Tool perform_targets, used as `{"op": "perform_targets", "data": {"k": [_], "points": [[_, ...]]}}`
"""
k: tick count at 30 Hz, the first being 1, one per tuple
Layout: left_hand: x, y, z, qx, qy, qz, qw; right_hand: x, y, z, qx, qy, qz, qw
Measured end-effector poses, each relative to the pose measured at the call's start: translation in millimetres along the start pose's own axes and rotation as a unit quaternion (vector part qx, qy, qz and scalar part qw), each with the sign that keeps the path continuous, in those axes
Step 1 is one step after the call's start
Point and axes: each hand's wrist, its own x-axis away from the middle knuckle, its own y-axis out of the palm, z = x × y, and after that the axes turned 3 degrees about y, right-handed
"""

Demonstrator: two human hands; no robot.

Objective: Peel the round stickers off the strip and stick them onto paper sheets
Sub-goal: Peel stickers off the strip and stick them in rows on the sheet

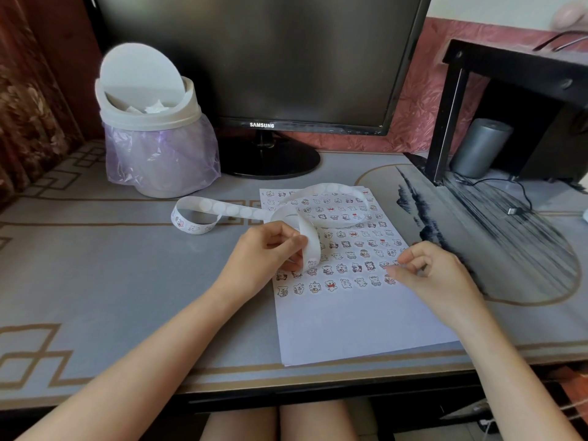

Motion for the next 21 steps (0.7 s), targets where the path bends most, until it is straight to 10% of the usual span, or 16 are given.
{"op": "perform_targets", "data": {"k": [21], "points": [[-0.7,0.3,-2.1,0.001,0.004,0.001,1.000,3.9,-10.6,-1.2,-0.054,-0.001,-0.076,0.996]]}}
